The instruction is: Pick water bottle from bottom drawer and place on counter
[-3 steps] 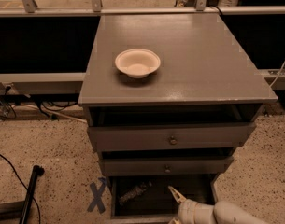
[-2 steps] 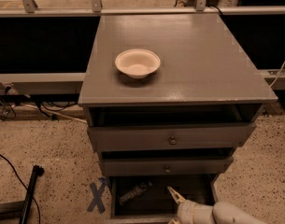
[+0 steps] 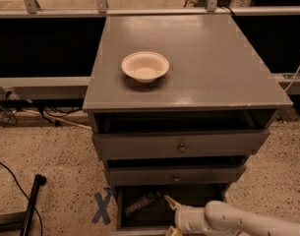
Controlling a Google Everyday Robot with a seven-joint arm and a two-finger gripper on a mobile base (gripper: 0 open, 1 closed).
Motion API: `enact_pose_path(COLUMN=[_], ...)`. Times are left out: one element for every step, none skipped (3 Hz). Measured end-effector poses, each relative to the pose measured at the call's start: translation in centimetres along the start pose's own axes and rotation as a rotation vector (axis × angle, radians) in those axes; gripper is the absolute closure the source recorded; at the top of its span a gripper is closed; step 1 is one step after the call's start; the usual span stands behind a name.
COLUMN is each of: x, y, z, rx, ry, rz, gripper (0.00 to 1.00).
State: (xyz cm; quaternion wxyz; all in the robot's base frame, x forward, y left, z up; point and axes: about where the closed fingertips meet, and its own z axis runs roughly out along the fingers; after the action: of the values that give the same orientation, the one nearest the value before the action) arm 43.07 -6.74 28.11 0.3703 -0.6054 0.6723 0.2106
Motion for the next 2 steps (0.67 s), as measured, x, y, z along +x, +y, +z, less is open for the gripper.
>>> enact_pose_path(x=[0.8, 0.7], y=[-0.6, -1.4], z=[3.1, 4.9], rx=[-0.009, -0.005], ry=[0.018, -0.036], rz=[-0.026, -0.037], gripper=[0.0, 0.0])
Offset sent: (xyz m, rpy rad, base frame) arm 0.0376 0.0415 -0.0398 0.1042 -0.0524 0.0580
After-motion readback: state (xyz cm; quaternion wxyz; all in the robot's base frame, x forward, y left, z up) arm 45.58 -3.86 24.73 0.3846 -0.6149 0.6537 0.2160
